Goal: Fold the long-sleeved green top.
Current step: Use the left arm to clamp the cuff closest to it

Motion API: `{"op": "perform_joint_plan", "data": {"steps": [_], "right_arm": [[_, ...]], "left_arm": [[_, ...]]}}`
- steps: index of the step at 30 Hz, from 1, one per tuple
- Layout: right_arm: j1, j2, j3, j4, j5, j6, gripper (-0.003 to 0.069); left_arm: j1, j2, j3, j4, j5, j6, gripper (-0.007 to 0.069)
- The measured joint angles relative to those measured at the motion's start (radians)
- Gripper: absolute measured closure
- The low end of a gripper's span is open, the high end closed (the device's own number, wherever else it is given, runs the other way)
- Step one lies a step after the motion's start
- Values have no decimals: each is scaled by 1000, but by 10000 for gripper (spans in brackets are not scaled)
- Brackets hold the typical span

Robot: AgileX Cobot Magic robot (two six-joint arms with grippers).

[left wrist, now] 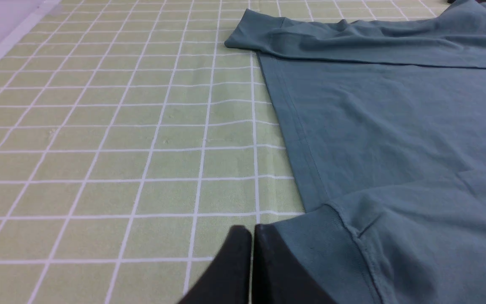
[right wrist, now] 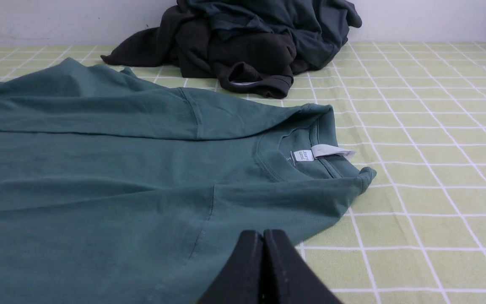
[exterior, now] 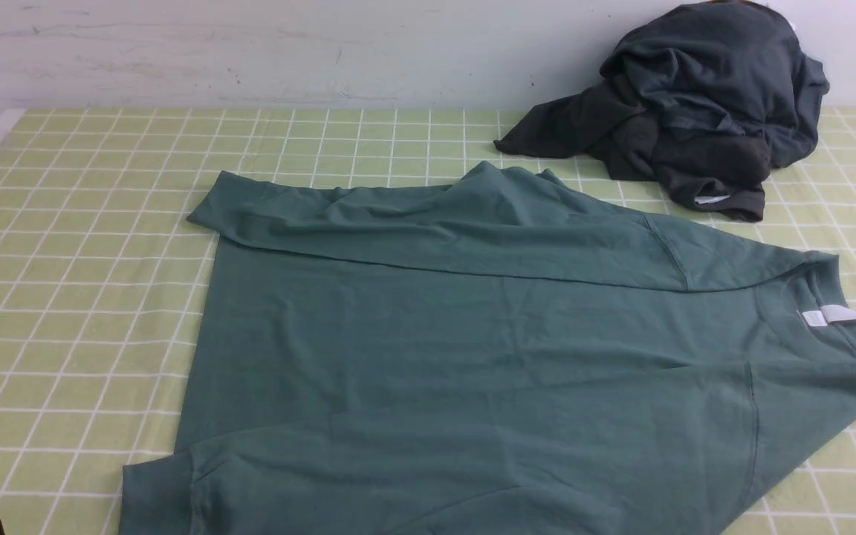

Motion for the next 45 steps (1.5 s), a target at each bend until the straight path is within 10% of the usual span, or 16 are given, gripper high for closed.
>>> {"op": "perform_joint_plan", "data": {"steps": [45], "right_arm": [[0, 0, 3, -5, -210, 0, 667]], "left_arm": [[0, 0, 3, 40, -226, 3, 627]]}}
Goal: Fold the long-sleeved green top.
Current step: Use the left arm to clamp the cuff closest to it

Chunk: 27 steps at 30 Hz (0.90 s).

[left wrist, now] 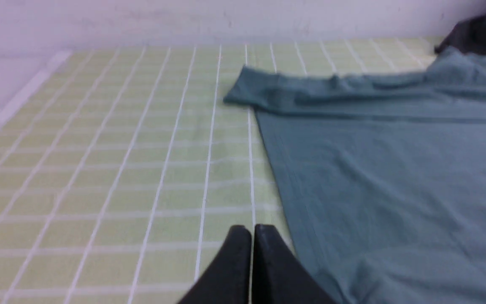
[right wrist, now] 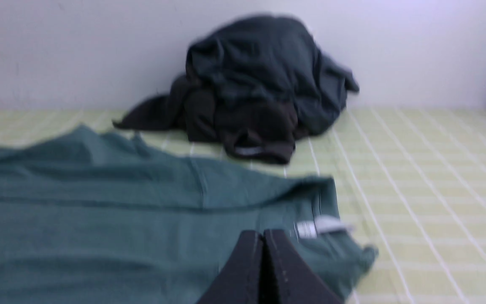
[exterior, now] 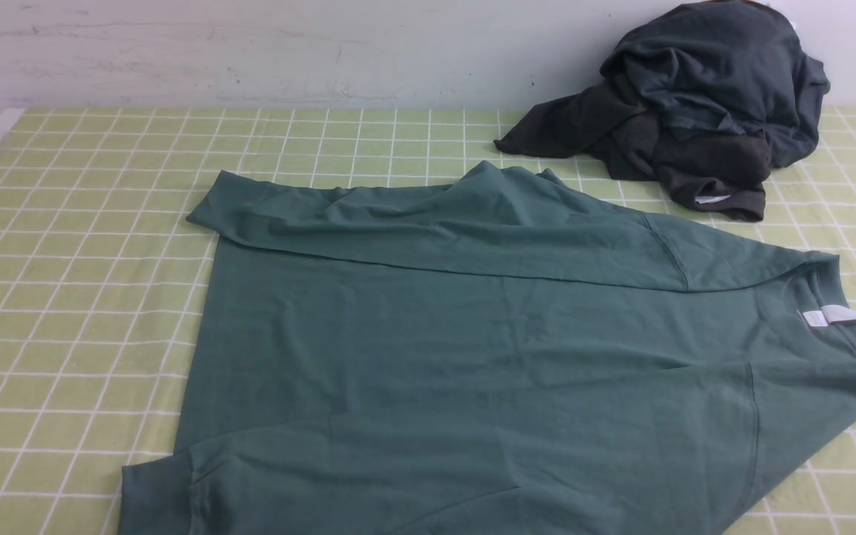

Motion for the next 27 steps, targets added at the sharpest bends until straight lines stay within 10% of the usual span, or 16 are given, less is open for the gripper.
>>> {"op": "perform_joint_plan", "data": {"steps": [13, 19, 27], "right_arm": [[0, 0, 0, -22, -724, 76, 667], [0, 59, -59, -15, -773, 87, 667], [0, 461, -491, -114, -209, 48, 667]], "left_arm": [[0, 0, -5, 147, -744, -105, 627], [0, 94, -252, 145, -560, -219, 627], [0, 541, -621, 133, -130, -233, 627]]}}
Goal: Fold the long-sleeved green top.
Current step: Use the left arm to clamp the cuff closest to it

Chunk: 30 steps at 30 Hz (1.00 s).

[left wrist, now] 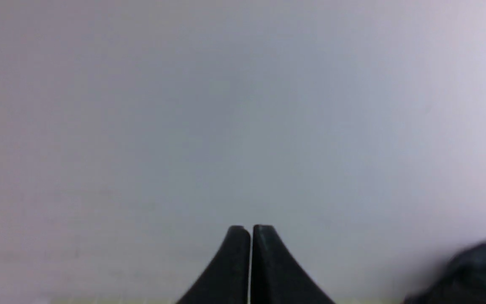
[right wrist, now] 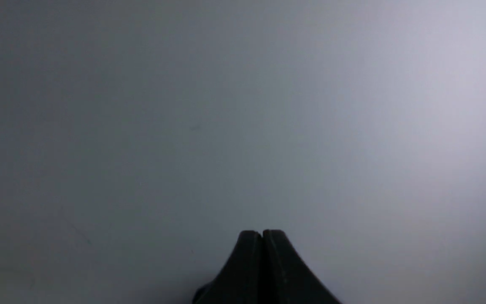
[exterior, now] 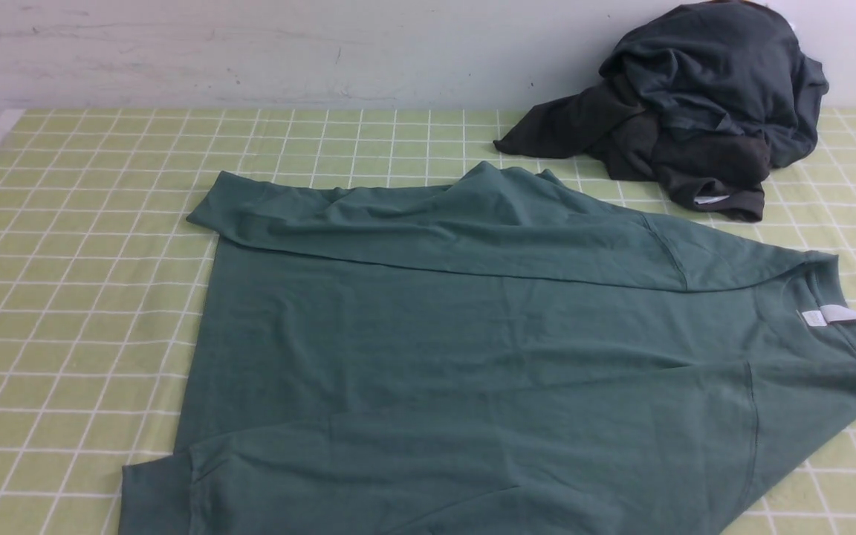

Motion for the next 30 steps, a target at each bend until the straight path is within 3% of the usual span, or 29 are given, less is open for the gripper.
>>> {"op": "perform_joint_plan", "data": {"steps": [1, 4, 8, 10, 14, 17, 24, 30], "right_arm": [[10, 108, -84, 4, 185, 9, 667], [72, 245, -182, 25, 496, 3, 667], [154, 354, -207, 76, 720, -56, 667], [209, 431, -203, 128, 834, -135, 667], [289, 542, -179, 224, 847, -269, 667], [328, 599, -178, 307, 790, -358, 667], [342, 650, -178, 432, 732, -461, 667], [342, 650, -178, 471, 731, -486, 667]], "left_arm": [[-1, 99, -9, -15, 102, -13, 627], [-29, 264, -8, -70, 334, -23, 627], [-66, 421, -8, -148, 519, 7, 627], [-81, 547, -8, -242, 572, 76, 627], [-75, 735, -32, -387, 579, 194, 592], [-60, 853, -80, -447, 580, 258, 501], [-47, 974, -119, -355, 580, 220, 314], [-22, 1029, -119, -258, 580, 101, 293]]}}
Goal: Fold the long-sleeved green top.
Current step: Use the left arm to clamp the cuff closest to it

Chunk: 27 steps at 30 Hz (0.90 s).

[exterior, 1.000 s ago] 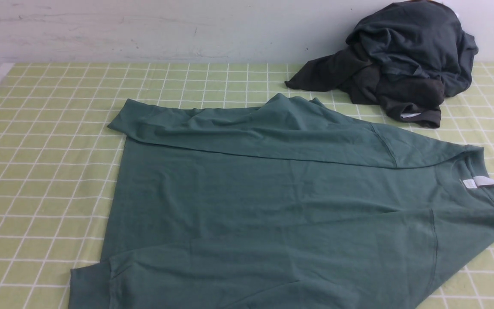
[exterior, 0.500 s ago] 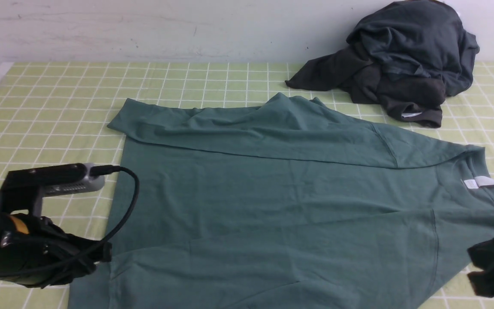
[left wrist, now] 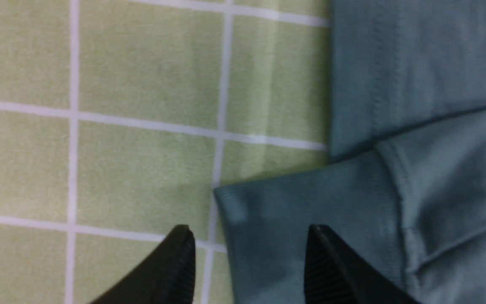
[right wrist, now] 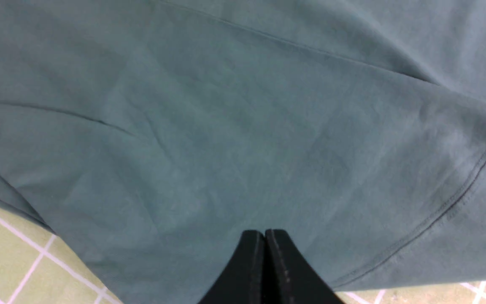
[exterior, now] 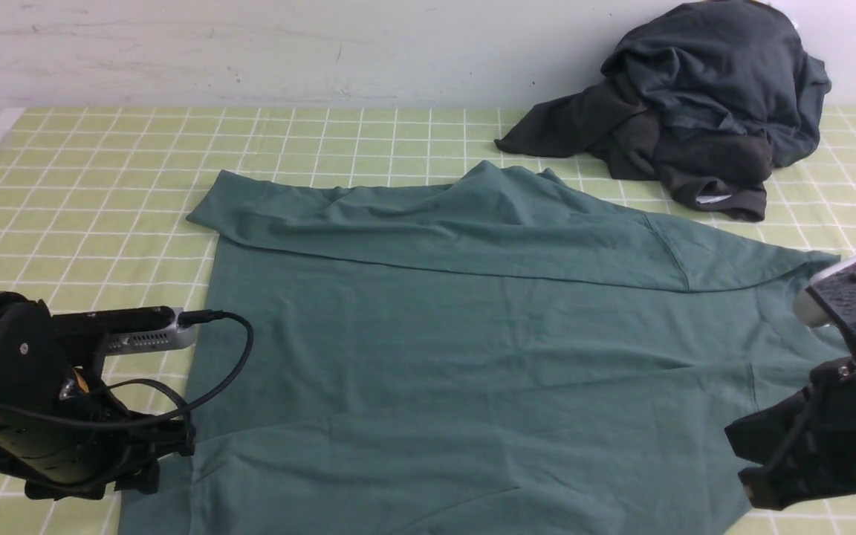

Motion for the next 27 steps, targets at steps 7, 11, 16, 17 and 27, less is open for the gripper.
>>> {"op": "perform_joint_plan", "data": {"steps": [7, 11, 16, 17, 27], "right_arm": [[0, 0, 0, 22, -6, -3, 667], [0, 0, 0, 27, -6, -4, 667], [0, 0, 0, 27, -11, -8, 667], [0, 0, 0, 27, -14, -11, 667], [0, 0, 0, 27, -18, -34, 667]], "left_arm": [[-6, 25, -30, 7, -28, -10, 464], [-30, 18, -95, -4, 1, 40, 599], [-89, -65, -279, -8, 144, 114, 628], [-95, -83, -315, -10, 174, 121, 628], [-43, -63, -224, -23, 360, 142, 551]]}}
